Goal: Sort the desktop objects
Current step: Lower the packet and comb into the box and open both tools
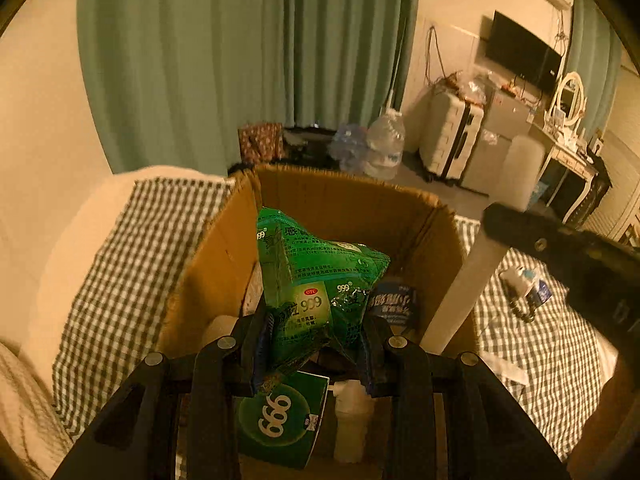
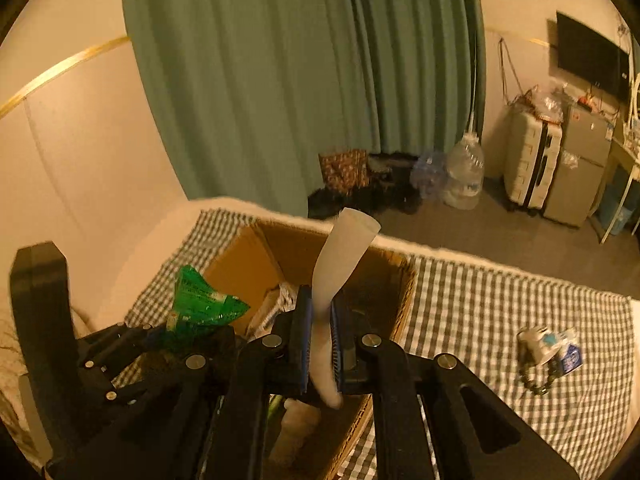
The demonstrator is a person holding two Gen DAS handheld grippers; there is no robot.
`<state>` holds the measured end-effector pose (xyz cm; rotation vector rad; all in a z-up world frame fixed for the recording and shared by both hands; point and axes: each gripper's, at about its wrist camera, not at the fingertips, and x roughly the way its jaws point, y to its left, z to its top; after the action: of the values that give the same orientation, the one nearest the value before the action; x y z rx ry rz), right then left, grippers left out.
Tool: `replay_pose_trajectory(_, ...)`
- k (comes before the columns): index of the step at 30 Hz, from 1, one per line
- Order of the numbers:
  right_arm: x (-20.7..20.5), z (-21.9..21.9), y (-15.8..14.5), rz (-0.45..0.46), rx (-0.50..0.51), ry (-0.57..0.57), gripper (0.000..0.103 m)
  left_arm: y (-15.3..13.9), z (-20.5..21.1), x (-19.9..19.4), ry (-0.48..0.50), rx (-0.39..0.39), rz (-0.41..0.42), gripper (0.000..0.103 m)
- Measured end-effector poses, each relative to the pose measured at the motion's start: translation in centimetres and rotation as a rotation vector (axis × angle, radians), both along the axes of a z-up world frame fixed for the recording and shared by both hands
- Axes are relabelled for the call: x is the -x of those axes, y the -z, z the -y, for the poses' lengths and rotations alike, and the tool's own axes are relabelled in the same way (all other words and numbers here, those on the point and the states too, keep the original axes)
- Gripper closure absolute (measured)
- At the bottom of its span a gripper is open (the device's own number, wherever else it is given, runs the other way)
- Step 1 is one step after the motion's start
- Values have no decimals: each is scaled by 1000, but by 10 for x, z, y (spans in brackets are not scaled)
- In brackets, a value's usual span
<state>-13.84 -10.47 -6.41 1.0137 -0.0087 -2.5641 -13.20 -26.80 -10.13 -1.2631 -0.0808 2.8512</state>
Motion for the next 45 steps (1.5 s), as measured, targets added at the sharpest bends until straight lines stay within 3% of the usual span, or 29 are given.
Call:
replay_pose_trajectory(10,34,7,61,124,-59,-18,92,48,0,23,9,17,145,65)
replay_pose_trajectory(14,41,7,77,153,-99,-11,92,43,-5,20,21,5,130,49)
replay_pose_trajectory(21,41,0,80,155,-113,-2,84,40,-5,19,9,9,115,44)
replay_pose_trajectory(26,32,-3,69,124,-103,-6,78,34,-5,14,3,30,95,40)
replay_pose_trajectory(30,23,-4,51,89,-95,-3,68,15,-6,6,-14,33,61,37)
replay_pose_trajectory(40,-14,-24,-8,-13,-81,23,67,-50,-21,-30,-20,58,-53,30)
replay_pose_trajectory(45,-44,-40,-50,-82,-48,44,67,-97,-36,-57,-16,65,-139,25)
